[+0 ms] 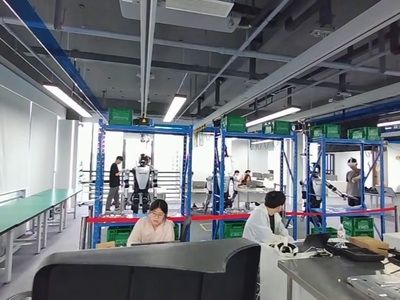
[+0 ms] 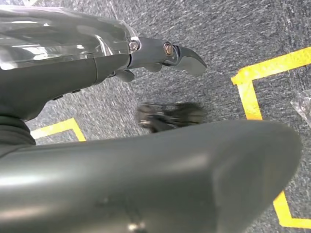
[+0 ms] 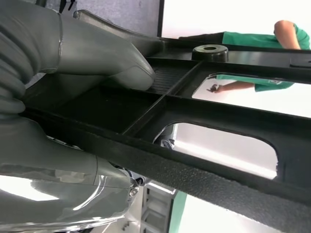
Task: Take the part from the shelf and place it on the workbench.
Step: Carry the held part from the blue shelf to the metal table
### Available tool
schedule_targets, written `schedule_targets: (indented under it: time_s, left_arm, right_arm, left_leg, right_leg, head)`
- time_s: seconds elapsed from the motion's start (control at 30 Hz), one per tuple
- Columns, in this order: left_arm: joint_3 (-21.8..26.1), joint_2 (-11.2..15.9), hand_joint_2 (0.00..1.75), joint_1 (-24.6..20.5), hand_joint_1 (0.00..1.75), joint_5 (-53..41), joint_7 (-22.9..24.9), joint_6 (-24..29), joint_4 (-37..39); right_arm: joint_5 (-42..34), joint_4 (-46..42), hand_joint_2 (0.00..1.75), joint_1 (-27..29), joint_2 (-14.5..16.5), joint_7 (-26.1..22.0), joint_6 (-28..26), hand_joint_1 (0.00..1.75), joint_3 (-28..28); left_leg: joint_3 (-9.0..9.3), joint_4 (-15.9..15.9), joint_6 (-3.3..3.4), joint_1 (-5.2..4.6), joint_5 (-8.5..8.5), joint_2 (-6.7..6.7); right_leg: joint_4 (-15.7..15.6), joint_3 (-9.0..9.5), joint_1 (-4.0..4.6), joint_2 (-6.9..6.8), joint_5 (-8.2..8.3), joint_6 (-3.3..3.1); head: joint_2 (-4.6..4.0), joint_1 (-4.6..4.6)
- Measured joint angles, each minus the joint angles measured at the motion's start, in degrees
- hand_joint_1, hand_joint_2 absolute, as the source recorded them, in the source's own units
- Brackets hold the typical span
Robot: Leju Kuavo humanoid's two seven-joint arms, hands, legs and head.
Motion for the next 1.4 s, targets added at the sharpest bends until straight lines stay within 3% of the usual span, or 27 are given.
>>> schedule_targets:
  time_s: [0.03, 0.07, 0.13, 0.17, 0.2, 0.23, 0.3, 0.33, 0.4, 0.47, 0.5, 0.53, 0.57, 0.63, 0.7, 0.8, 0.87, 1.0, 1.03, 1.07, 1.13, 1.2, 1.23, 1.33, 1.4]
  left_arm:
    - [0.0, 0.0, 0.00, 0.1, 0.00, 0.0, 0.0, 0.0, 0.0]
    - [0.0, 0.0, 0.00, 0.2, 0.00, 0.0, 0.0, 0.0, 0.0]
    - [0.0, -0.1, 0.00, 0.4, 0.00, 0.0, 0.0, 0.0, 0.0]
    - [0.0, -0.1, 0.00, 0.4, 0.00, 0.0, 0.1, 0.0, 0.0]
    - [-0.1, -0.1, 0.00, 0.5, 0.00, 0.0, 0.2, 0.0, 0.0]
    - [-0.1, -0.1, 0.00, 0.4, 0.00, 0.0, 0.3, 0.0, 0.0]
    - [-0.1, -0.1, 0.00, 0.4, 0.00, 0.0, 0.2, 0.1, 0.0]
    - [-0.1, 0.0, 0.00, 0.4, 0.00, 0.0, 0.2, 0.1, 0.0]
    - [-0.1, 0.1, 0.00, 0.3, 0.00, 0.0, 0.1, 0.1, 0.0]
    - [-0.1, 0.2, 0.00, 0.2, 0.00, 0.0, 0.1, 0.2, 0.0]
    - [-0.1, 0.3, 0.00, 0.2, 0.00, 0.0, 0.1, 0.2, 0.0]
    - [-0.1, 0.3, 0.00, 0.2, 0.00, 0.0, 0.1, 0.2, 0.0]
    - [-0.1, 0.3, 0.00, 0.2, 0.00, 0.0, 0.1, 0.2, 0.0]
    - [-0.1, 0.3, 0.00, 0.2, 0.00, 0.0, 0.1, 0.2, 0.0]
    - [-0.1, 0.3, 0.00, 0.0, 0.00, 0.0, 0.1, 0.2, 0.0]
    - [-0.2, 0.3, 0.00, 0.0, 0.00, 0.0, 0.1, 0.2, 0.0]
    - [-0.2, 0.3, 0.00, -0.1, 0.00, 0.0, 0.1, 0.2, 0.0]
    - [-0.2, 0.3, 0.00, 0.0, 0.00, -0.1, 0.1, 0.2, 0.0]
    - [-0.2, 0.3, 0.00, 0.1, 0.00, -0.1, 0.1, 0.2, 0.0]
    - [-0.3, 0.4, 0.00, 0.3, 0.00, -0.1, 0.2, 0.2, 0.0]
    - [-0.3, 0.5, 0.00, 0.4, 0.00, -0.1, 0.2, 0.3, 0.1]
    - [-0.3, 0.6, 0.00, 0.4, 0.00, -0.1, 0.3, 0.3, 0.1]
    - [-0.4, 0.6, 0.00, 0.5, 0.00, -0.1, 0.3, 0.3, 0.1]
    - [-0.4, 0.7, 0.00, 0.5, 0.00, -0.2, 0.3, 0.4, 0.1]
    - [-0.4, 0.8, 0.00, 0.4, 0.00, -0.2, 0.3, 0.4, 0.1]
  right_arm:
    - [0.0, 0.0, 1.75, 0.1, 0.0, 0.0, 0.0, 1.75, 0.0]
    - [0.0, 0.0, 1.75, 0.1, 0.0, 0.0, 0.0, 1.75, 0.1]
    - [0.0, 0.1, 1.75, 0.1, 0.0, 0.0, 0.0, 1.75, 0.1]
    - [-0.1, 0.1, 1.75, 0.1, 0.0, 0.0, 0.0, 1.75, 0.1]
    - [-0.1, 0.1, 1.75, 0.2, 0.0, 0.0, 0.0, 1.75, 0.1]
    - [-0.1, 0.1, 1.75, 0.2, 0.0, 0.0, 0.0, 1.75, 0.1]
    - [-0.1, 0.0, 1.75, 0.1, 0.1, 0.0, 0.0, 1.75, 0.0]
    - [-0.1, -0.1, 1.75, 0.1, 0.1, 0.0, 0.0, 1.75, 0.0]
    - [-0.2, -0.1, 1.75, 0.1, 0.1, 0.0, 0.1, 1.75, -0.1]
    - [-0.2, -0.1, 1.75, 0.3, 0.0, 0.0, 0.1, 1.75, -0.1]
    - [-0.2, -0.1, 1.75, 0.4, 0.0, 0.0, 0.1, 1.75, -0.1]
    - [-0.1, -0.1, 1.75, 0.5, 0.0, 0.0, 0.1, 1.75, -0.1]
    - [-0.1, -0.1, 1.75, 0.5, 0.0, 0.0, 0.1, 1.75, -0.1]
    - [-0.2, -0.1, 1.75, 0.5, 0.0, 0.0, 0.1, 1.75, -0.2]
    - [-0.1, -0.1, 1.75, 0.6, 0.0, 0.0, 0.1, 1.75, -0.2]
    - [-0.2, -0.2, 1.75, 0.6, 0.0, 0.0, 0.1, 1.75, -0.3]
    - [-0.2, -0.3, 1.75, 0.6, 0.1, 0.0, 0.1, 1.75, -0.3]
    - [-0.3, -0.4, 1.75, 0.9, 0.2, 0.0, 0.1, 1.75, -0.3]
    - [-0.3, -0.4, 1.75, 1.0, 0.2, 0.0, 0.1, 1.75, -0.3]
    - [-0.3, -0.4, 1.75, 1.1, 0.2, 0.0, 0.1, 1.75, -0.3]
    - [-0.3, -0.4, 1.75, 1.1, 0.2, 0.0, 0.1, 1.75, -0.3]
    - [-0.3, -0.3, 1.75, 1.2, 0.2, -0.1, 0.1, 1.75, -0.3]
    - [-0.3, -0.3, 1.75, 1.2, 0.2, -0.1, 0.1, 1.75, -0.3]
    - [-0.3, -0.5, 1.75, 1.1, 0.2, -0.1, 0.0, 1.75, -0.4]
    - [-0.3, -0.6, 1.75, 1.0, 0.2, -0.1, 0.0, 1.75, -0.4]
  left_leg:
    - [-0.99, -0.8, -0.41, 0.28, -0.55, 0.07]
    - [-1.42, -2.8, -0.88, 0.63, 0.66, 0.19]
    - [-1.71, -8.3, -1.64, 1.37, 7.88, 0.80]
    - [-1.82, -10.3, -1.44, 1.45, 11.15, 1.02]
    - [-1.97, -11.4, -0.95, 1.38, 13.30, 1.16]
    - [-2.01, -11.7, -0.17, 1.11, 13.57, 1.18]
    - [-1.12, -11.9, 1.04, 0.83, 12.94, 0.86]
    - [-0.44, -12.0, 1.47, 0.78, 12.49, 0.78]
    - [1.06, -12.2, 2.07, 0.69, 11.43, 0.69]
    - [2.55, -12.3, 2.32, 0.45, 10.19, 0.59]
    - [3.39, -12.3, 2.37, 0.32, 9.51, 0.51]
    - [4.26, -12.3, 2.38, 0.22, 8.86, 0.43]
    - [5.19, -12.3, 2.34, 0.14, 8.21, 0.36]
    - [6.89, -12.5, 2.10, 0.08, 6.97, 0.23]
    - [7.92, -12.9, 1.54, 0.05, 6.10, 0.04]
    - [8.99, -13.0, 0.57, 0.01, 6.17, 0.02]
    - [8.21, -10.2, 0.33, 0.01, 5.59, 0.22]
    - [-0.14, 1.4, -0.19, 0.01, 0.51, 0.36]
    - [-1.25, 1.6, -0.23, 0.00, 0.41, 0.37]
    - [-1.55, 0.0, -0.19, 0.00, 1.55, 0.38]
    - [-0.83, -6.4, 0.13, -0.09, 7.15, 0.42]
    - [-0.25, -10.7, 0.59, -0.38, 10.92, 0.48]
    - [-0.20, -11.4, 0.87, -0.55, 11.37, 0.50]
    - [0.91, -11.9, 1.80, -0.46, 10.70, 0.45]
    - [2.27, -12.4, 2.24, -0.14, 10.01, 0.41]
  right_leg:
    - [0.0, 1.20, -0.22, 0.03, -0.91, 0.25]
    - [0.0, 2.51, -0.45, 0.03, -1.88, 0.52]
    - [0.4, 4.76, -0.78, 0.00, -3.98, 1.30]
    - [0.5, 5.38, -0.85, 0.00, -4.86, 1.78]
    - [0.5, 5.74, -0.95, 0.02, -5.44, 2.28]
    - [0.5, 5.95, -1.10, 0.04, -5.69, 2.74]
    - [1.6, 5.81, -1.45, 0.02, -5.46, 3.46]
    - [3.6, 5.02, -1.55, 0.00, -5.30, 3.70]
    - [10.0, 1.40, -1.65, -0.01, -6.12, 4.02]
    - [16.3, -3.65, -1.64, -0.01, -9.18, 4.09]
    - [17.8, -5.55, -1.63, 0.00, -10.49, 4.02]
    - [17.4, -6.58, -1.60, 0.00, -10.76, 3.87]
    - [15.3, -6.69, -1.53, 0.00, -9.48, 3.65]
    - [8.6, -5.46, -1.20, 0.00, -3.58, 3.01]
    - [4.1, -4.47, -0.80, 0.04, -0.28, 2.31]
    - [2.6, -3.24, -0.77, 0.13, 0.15, 1.27]
    - [2.0, -1.86, -0.96, 0.06, 0.06, 0.68]
    - [1.8, -0.13, -0.92, 0.10, -1.59, 0.10]
    - [1.8, 0.51, -0.90, 0.19, -2.13, 0.09]
    - [1.8, 1.31, -0.89, 0.26, -2.75, 0.15]
    - [1.8, 3.10, -0.84, 0.25, -4.12, 0.43]
    - [1.8, 4.18, -0.77, 0.25, -5.35, 1.01]
    - [1.9, 4.43, -0.77, 0.27, -5.73, 1.39]
    - [3.6, 4.22, -0.86, 0.24, -5.88, 2.38]
    - [8.7, 1.24, -1.02, 0.18, -6.35, 3.00]
  head:
    - [0.00, -0.01]
    - [0.00, -0.01]
    - [0.00, -0.03]
    - [0.00, -0.07]
    - [0.00, -0.11]
    - [0.01, -0.17]
    - [0.01, -0.19]
    - [0.00, -0.20]
    - [0.00, -0.20]
    - [0.00, -0.21]
    - [0.00, -0.21]
    - [0.00, -0.21]
    - [0.00, -0.21]
    - [0.00, -0.20]
    - [0.00, -0.20]
    - [0.00, -0.17]
    - [0.00, -0.17]
    - [0.00, -0.16]
    - [0.00, -0.16]
    - [0.00, -0.17]
    - [0.00, -0.17]
    - [0.00, -0.17]
    - [0.00, -0.17]
    - [0.00, -0.17]
    - [0.00, -0.17]
